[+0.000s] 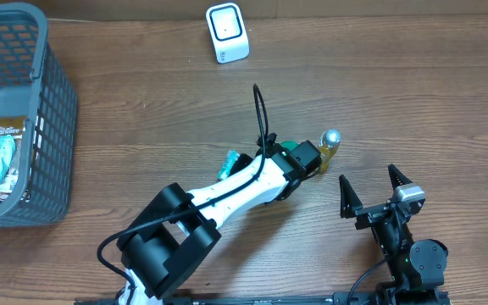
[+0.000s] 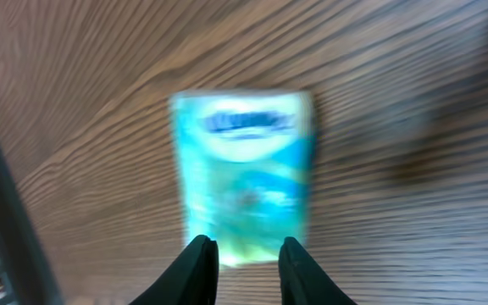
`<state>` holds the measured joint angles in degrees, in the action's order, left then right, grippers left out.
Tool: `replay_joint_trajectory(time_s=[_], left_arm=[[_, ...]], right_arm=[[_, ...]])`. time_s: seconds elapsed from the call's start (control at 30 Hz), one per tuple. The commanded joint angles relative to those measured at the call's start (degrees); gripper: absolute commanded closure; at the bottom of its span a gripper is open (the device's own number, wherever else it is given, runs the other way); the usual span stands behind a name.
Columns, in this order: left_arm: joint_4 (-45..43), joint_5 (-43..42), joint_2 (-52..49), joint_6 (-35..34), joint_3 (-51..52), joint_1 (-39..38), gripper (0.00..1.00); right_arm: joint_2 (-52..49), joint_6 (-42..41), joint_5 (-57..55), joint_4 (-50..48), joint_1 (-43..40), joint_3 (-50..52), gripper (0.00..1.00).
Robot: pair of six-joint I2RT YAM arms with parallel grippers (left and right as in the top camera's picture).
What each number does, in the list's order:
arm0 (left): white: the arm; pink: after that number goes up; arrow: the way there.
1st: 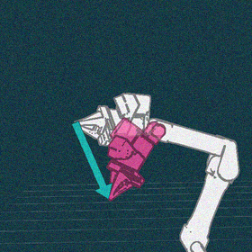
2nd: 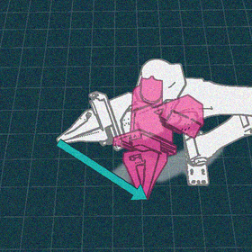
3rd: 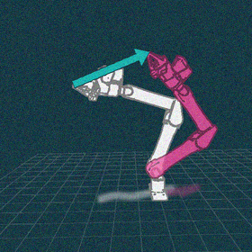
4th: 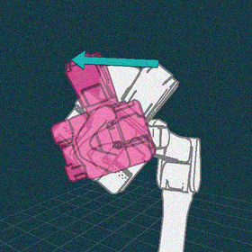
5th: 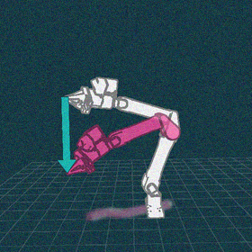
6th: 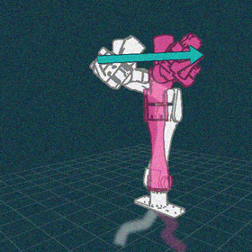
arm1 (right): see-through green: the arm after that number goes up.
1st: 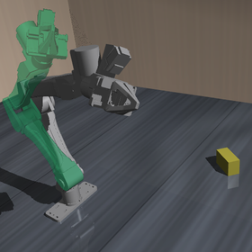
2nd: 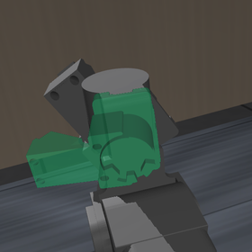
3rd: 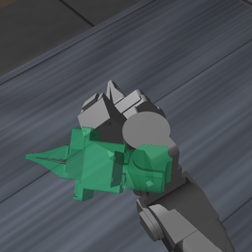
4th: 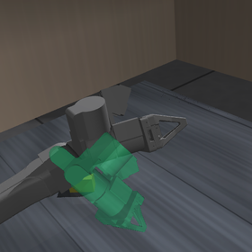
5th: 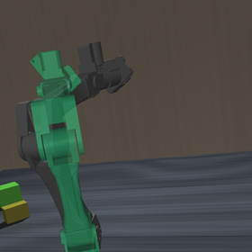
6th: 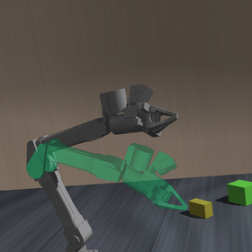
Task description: Scan the item barcode
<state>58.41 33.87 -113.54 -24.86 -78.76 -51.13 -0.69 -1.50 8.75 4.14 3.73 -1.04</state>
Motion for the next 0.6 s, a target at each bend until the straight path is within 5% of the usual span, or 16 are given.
replay_joint_trajectory(time_s=[0.0, 0.17, 0.33, 0.47, 0.57], left_arm=[[-0.7, -4.5, 0.4, 0.1, -1.3, -1.0, 0.72], [1.9, -5.4, 0.7, -3.3, -3.8, 0.3, 0.81], [5.8, -12.8, 2.1, -2.2, -11.4, 6.0, 0.77], [7.2, -24.1, 2.7, 4.7, -15.3, 12.8, 0.7], [7.3, -30.9, 2.5, 8.4, -14.7, 18.5, 0.52]], right_arm=[[0.3, 0.0, -0.1, -0.2, -0.4, 0.6, 0.0], [0.3, 0.0, -0.1, -0.2, -0.4, 0.6, 0.0], [0.3, 0.0, -0.1, -0.2, -0.4, 0.6, 0.0], [0.3, 0.0, -0.1, -0.2, -0.4, 0.6, 0.0], [0.3, 0.0, -0.1, -0.2, -0.4, 0.6, 0.0]])
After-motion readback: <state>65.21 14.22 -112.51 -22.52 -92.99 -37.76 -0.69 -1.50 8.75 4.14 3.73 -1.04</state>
